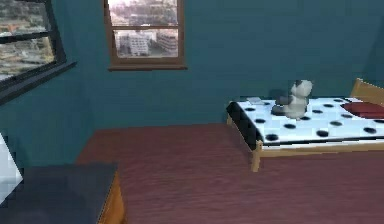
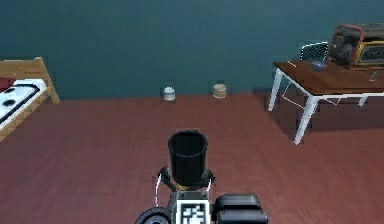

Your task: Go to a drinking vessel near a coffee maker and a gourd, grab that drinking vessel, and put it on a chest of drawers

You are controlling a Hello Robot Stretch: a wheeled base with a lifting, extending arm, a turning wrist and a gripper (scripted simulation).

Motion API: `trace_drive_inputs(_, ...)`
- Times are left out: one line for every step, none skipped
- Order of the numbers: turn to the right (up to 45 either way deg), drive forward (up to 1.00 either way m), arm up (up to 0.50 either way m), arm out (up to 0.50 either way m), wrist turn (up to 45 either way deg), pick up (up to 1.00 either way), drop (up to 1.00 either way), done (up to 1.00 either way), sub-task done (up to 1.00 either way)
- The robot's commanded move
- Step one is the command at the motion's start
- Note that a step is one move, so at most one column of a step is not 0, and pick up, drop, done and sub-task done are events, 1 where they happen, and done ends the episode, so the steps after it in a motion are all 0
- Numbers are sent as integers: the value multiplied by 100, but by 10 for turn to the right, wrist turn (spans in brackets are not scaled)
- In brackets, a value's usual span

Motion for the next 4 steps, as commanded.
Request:
trace_drive_inputs(-150, 0, 0, 0, 0, 0, 0, 0, 0)
trace_drive_inputs(30, 0, 0, 0, 0, 0, 0, 0, 0)
trace_drive_inputs(210, 0, 0, 0, 0, 0, 0, 0, 0)
trace_drive_inputs(-330, 0, 0, 0, 0, 0, 0, 0, 0)
